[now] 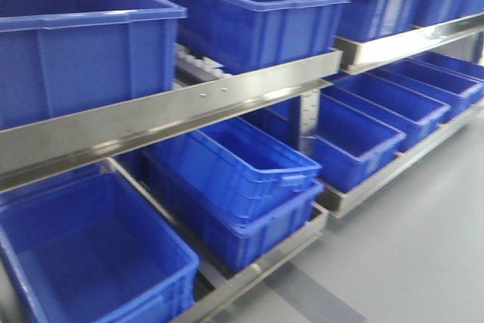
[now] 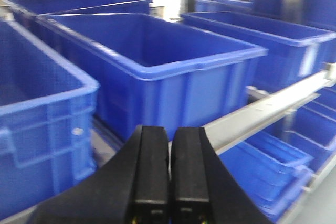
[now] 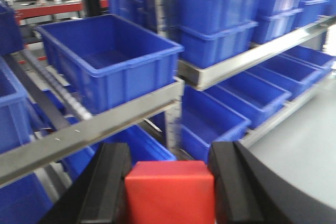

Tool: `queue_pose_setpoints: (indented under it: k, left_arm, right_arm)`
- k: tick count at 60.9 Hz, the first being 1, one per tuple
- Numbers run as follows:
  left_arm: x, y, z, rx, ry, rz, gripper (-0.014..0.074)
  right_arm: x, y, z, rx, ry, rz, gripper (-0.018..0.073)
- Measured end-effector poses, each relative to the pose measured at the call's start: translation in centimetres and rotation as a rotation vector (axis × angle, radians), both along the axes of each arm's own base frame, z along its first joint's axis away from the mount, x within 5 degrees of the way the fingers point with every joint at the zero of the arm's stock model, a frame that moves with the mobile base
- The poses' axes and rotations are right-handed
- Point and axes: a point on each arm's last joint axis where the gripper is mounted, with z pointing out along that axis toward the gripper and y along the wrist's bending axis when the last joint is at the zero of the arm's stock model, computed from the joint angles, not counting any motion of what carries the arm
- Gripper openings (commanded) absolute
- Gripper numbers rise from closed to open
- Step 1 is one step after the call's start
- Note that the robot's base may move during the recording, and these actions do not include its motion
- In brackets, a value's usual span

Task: Pick red cube and place on left shelf
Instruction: 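Hold the red cube while driving to the shelf of blue crates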

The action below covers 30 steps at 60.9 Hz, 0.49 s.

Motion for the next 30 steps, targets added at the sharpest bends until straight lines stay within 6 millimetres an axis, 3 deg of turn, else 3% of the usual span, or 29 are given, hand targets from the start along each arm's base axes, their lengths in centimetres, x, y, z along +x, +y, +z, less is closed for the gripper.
queue_pose_setpoints:
  k: [30]
  left_arm:
    - [0.00,0.00,0.00,0.000,0.000,0.000,0.0102]
  right_arm:
    - [0.00,0.00,0.00,0.000,0.000,0.000,0.0058]
